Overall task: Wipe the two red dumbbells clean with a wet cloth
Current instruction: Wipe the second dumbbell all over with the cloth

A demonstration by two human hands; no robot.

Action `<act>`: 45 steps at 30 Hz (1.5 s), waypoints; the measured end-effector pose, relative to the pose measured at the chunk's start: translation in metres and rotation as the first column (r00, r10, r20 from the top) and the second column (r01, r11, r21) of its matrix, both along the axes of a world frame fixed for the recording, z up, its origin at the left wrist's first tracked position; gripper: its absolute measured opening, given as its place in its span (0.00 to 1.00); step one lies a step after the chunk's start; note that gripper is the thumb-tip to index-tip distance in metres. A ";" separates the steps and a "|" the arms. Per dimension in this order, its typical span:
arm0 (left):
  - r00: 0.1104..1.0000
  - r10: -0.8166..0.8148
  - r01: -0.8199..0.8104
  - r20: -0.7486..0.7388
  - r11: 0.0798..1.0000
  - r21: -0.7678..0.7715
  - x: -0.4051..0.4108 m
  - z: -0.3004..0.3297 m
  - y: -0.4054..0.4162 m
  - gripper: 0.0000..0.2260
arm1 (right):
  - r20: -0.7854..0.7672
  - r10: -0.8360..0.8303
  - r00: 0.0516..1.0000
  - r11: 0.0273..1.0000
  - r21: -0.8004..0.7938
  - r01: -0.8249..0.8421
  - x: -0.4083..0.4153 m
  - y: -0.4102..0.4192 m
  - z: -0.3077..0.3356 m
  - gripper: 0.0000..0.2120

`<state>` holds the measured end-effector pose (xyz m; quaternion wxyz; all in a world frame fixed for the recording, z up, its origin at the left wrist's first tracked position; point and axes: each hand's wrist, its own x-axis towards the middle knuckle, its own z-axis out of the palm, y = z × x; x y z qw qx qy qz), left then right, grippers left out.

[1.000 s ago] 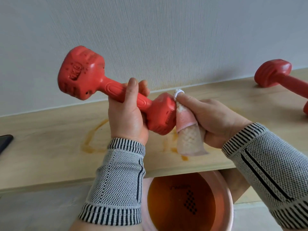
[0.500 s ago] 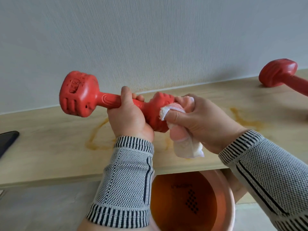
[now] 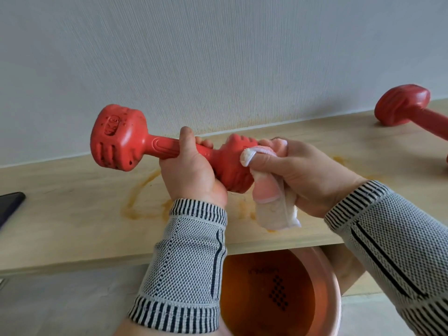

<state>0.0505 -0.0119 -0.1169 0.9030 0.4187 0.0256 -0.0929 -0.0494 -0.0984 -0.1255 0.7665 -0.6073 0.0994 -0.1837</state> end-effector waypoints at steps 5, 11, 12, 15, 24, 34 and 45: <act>0.993 0.066 -0.072 0.095 0.995 0.064 -0.004 0.000 -0.006 0.06 | -0.108 -0.153 0.982 0.976 -0.174 0.133 0.010 0.005 -0.010 0.24; 0.998 0.051 -0.054 0.048 0.997 0.050 0.004 -0.001 0.002 0.07 | -0.068 0.001 0.998 0.995 -0.101 -0.008 -0.003 -0.003 0.000 0.06; 0.998 0.049 -0.051 0.040 0.998 0.040 0.005 0.000 0.003 0.07 | -0.070 -0.022 0.997 0.999 -0.051 0.018 -0.002 -0.004 0.000 0.05; 0.996 0.057 -0.059 0.061 0.998 0.036 0.000 0.000 -0.001 0.06 | -0.107 -0.126 0.986 0.990 -0.072 0.119 0.006 -0.001 -0.004 0.16; 0.999 0.035 -0.036 0.034 0.999 0.028 0.007 0.000 0.005 0.06 | -0.073 -0.014 0.997 0.999 -0.032 0.012 -0.002 -0.002 0.003 0.06; 1.000 -0.005 0.005 -0.008 1.000 0.001 0.004 0.000 0.003 0.07 | -0.074 -0.009 0.997 0.999 -0.044 0.006 -0.002 -0.002 0.003 0.09; 0.979 -0.029 -0.014 -0.204 0.978 -0.208 0.002 0.013 0.005 0.03 | -0.080 0.026 0.996 0.981 -0.188 -0.040 -0.005 -0.006 0.007 0.19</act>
